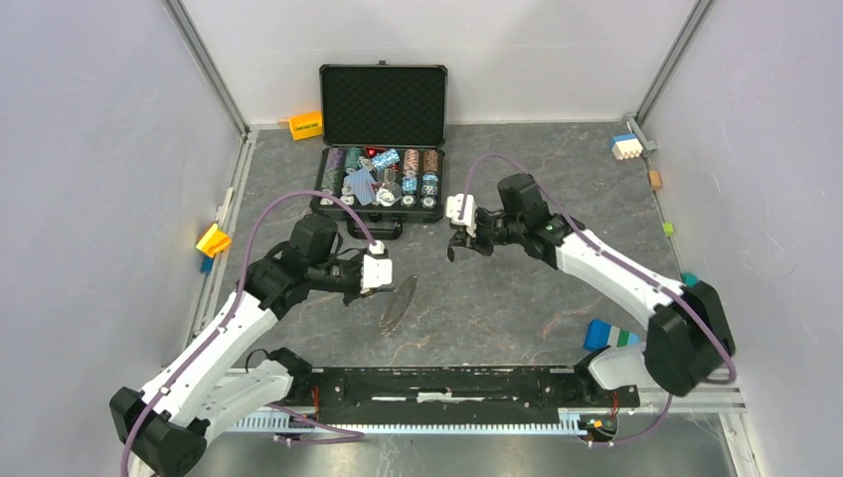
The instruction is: Put the keys on the keyring
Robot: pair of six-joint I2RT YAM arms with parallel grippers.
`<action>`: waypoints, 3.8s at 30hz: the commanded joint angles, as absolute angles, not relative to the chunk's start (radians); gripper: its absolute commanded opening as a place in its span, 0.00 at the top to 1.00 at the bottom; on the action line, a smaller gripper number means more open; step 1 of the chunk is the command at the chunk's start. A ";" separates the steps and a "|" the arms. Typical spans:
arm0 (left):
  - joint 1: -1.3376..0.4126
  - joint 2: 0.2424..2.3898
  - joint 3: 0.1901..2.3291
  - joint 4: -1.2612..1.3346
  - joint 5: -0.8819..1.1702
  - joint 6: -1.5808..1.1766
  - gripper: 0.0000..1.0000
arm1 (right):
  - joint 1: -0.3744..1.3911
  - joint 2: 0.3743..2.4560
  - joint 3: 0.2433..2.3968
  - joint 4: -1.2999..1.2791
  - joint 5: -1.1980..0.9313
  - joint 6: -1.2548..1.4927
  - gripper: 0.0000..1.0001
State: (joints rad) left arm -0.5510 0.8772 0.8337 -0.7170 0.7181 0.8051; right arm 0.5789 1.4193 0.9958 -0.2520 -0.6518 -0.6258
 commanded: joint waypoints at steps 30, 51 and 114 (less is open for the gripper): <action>-0.549 0.899 0.810 -0.505 0.805 0.698 0.98 | 0.578 1.482 0.752 -0.210 -0.347 -0.624 1.00; -0.548 0.855 0.782 -0.505 0.799 0.704 0.98 | 0.577 1.548 0.788 -0.255 -0.409 -0.610 0.81; -0.548 0.930 0.781 -0.396 0.830 0.612 0.98 | 0.529 1.349 0.881 -0.293 -0.649 -0.675 1.00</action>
State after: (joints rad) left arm -0.5510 0.9054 0.7605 -0.4702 0.7704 0.6590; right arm 0.5323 1.3987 0.8310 -0.3134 -0.5304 -0.6456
